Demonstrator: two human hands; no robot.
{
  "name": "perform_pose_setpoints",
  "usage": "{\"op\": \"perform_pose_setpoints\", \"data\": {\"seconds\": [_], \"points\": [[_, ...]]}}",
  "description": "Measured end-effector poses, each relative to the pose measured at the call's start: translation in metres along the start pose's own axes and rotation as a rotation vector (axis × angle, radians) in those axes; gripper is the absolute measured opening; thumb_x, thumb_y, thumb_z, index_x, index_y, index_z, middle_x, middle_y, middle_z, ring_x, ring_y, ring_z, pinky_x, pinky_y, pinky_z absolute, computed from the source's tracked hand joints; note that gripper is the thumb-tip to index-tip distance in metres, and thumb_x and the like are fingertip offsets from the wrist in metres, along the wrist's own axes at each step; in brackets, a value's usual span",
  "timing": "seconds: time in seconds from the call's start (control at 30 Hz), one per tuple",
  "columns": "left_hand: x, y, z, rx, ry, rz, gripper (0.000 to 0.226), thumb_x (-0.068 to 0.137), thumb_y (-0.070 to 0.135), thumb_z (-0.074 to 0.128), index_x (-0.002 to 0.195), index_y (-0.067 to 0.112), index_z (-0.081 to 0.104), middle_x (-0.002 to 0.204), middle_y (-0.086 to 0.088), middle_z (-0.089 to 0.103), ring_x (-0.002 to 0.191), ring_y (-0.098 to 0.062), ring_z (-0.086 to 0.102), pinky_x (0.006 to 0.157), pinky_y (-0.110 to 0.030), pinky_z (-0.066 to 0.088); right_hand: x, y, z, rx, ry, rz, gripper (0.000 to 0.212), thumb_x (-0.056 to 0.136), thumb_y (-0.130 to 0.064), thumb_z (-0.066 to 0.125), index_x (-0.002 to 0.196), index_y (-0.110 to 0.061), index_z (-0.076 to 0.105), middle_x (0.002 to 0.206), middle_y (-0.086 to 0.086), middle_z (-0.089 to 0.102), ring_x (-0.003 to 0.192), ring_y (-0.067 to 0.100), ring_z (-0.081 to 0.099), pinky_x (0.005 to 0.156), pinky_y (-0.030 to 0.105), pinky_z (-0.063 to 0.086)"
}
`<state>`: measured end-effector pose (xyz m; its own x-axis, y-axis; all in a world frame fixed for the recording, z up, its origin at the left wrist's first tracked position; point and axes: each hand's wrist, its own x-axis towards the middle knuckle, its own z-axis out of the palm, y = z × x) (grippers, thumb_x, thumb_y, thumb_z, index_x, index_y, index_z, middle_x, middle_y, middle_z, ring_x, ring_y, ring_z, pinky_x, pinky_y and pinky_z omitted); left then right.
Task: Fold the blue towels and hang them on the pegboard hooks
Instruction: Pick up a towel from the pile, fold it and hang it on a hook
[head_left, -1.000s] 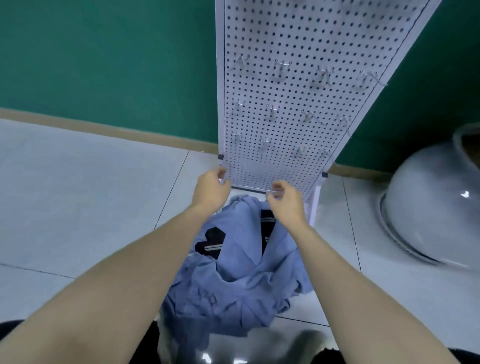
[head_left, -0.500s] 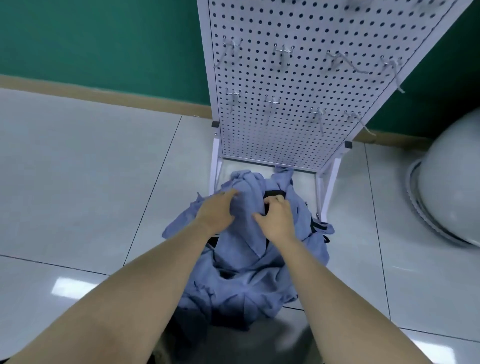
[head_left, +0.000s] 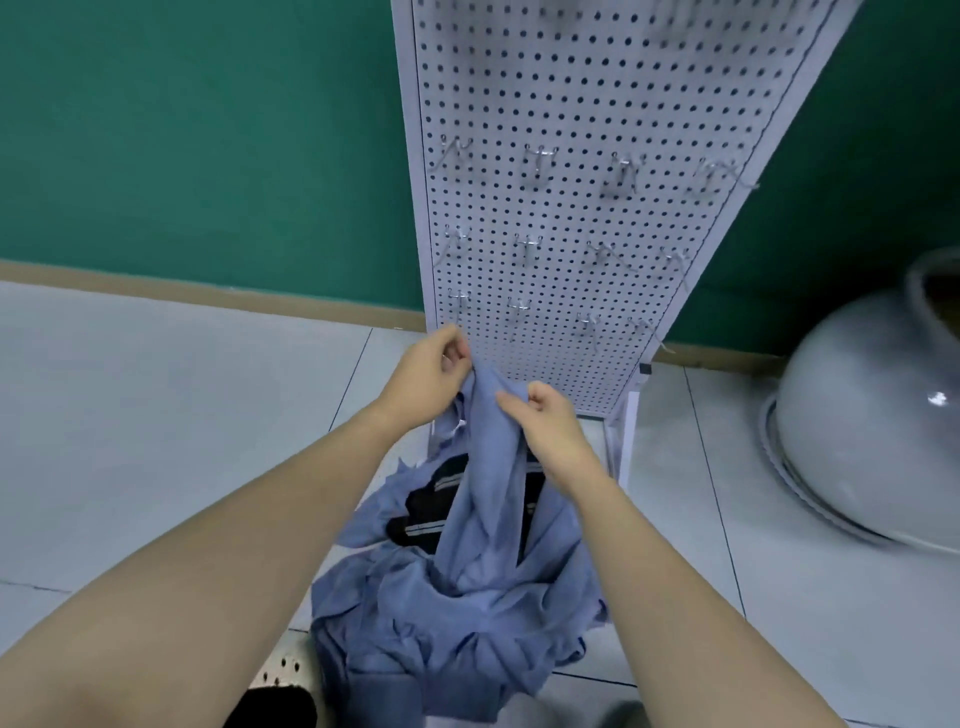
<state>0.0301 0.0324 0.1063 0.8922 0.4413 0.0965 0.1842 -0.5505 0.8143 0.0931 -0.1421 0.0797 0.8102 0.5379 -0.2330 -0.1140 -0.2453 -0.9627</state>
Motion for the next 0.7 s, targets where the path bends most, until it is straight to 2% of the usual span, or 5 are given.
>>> {"op": "perform_pose_setpoints", "data": {"seconds": [0.2, 0.33, 0.43, 0.6, 0.7], "points": [[-0.013, 0.103, -0.059, -0.084, 0.249, 0.130, 0.016, 0.091, 0.003, 0.063, 0.085, 0.017, 0.058, 0.074, 0.002, 0.058, 0.058, -0.004, 0.044, 0.059, -0.011, 0.039, -0.036, -0.112, -0.026, 0.118, -0.145, -0.128, 0.019, 0.098, -0.023, 0.062, 0.081, -0.014, 0.061, 0.070, 0.005, 0.049, 0.066, 0.016, 0.043, 0.065, 0.032, 0.031], [-0.028, 0.145, -0.085, -0.181, 0.292, 0.117, 0.012, 0.090, 0.010, 0.070, 0.086, 0.015, 0.060, 0.066, -0.003, 0.053, 0.054, -0.008, 0.044, 0.055, -0.023, 0.041, -0.070, -0.169, -0.032, 0.116, -0.258, -0.191, 0.027, 0.107, -0.012, 0.052, 0.086, -0.007, 0.068, 0.060, -0.007, 0.051, 0.062, 0.012, 0.040, 0.063, 0.029, 0.032], [-0.043, 0.162, -0.088, -0.223, 0.351, -0.012, 0.032, 0.089, 0.030, 0.077, 0.076, 0.017, 0.051, 0.059, -0.005, 0.055, 0.049, -0.018, 0.046, 0.049, -0.028, 0.040, -0.092, -0.193, -0.035, 0.101, -0.193, -0.246, 0.021, 0.105, -0.015, 0.057, 0.095, -0.004, 0.071, 0.055, -0.009, 0.050, 0.058, 0.011, 0.041, 0.060, 0.029, 0.031], [-0.081, 0.186, -0.079, -0.365, 0.091, -0.128, 0.050, 0.101, 0.047, 0.060, 0.081, 0.003, 0.074, 0.076, -0.011, 0.075, 0.064, -0.020, 0.068, 0.063, -0.035, 0.061, -0.111, -0.198, -0.043, 0.217, -0.103, -0.263, 0.016, 0.104, -0.014, 0.059, 0.094, -0.010, 0.072, 0.063, -0.008, 0.065, 0.059, 0.006, 0.057, 0.061, 0.020, 0.046], [-0.094, 0.176, -0.067, -0.303, 0.049, -0.005, 0.022, 0.095, 0.034, 0.073, 0.098, 0.012, 0.077, 0.090, -0.010, 0.077, 0.079, -0.025, 0.070, 0.083, -0.048, 0.059, -0.112, -0.191, -0.050, 0.315, -0.098, -0.230, 0.018, 0.104, -0.008, 0.057, 0.115, -0.004, 0.070, 0.093, 0.007, 0.076, 0.079, 0.016, 0.069, 0.071, 0.024, 0.054]]}}
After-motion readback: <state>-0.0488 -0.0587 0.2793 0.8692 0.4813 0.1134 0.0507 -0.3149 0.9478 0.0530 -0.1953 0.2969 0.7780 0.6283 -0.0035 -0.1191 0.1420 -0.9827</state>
